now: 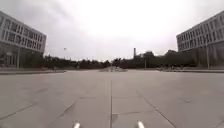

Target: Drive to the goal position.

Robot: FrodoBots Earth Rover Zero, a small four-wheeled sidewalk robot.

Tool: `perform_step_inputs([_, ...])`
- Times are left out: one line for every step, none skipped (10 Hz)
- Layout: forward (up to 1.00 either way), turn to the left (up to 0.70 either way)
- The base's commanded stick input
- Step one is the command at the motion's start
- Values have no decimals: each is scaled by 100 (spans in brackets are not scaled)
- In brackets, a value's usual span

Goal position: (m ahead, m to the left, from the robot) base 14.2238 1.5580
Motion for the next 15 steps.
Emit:
perform_step_inputs([50,0])
perform_step_inputs([50,0])
perform_step_inputs([50,0])
perform_step_inputs([50,0])
perform_step_inputs([50,0])
perform_step_inputs([50,0])
perform_step_inputs([50,0])
perform_step_inputs([50,0])
perform_step_inputs([50,0])
perform_step_inputs([50,0])
perform_step_inputs([50,0])
perform_step_inputs([50,0])
perform_step_inputs([50,0])
perform_step_inputs([50,0])
perform_step_inputs([50,0])
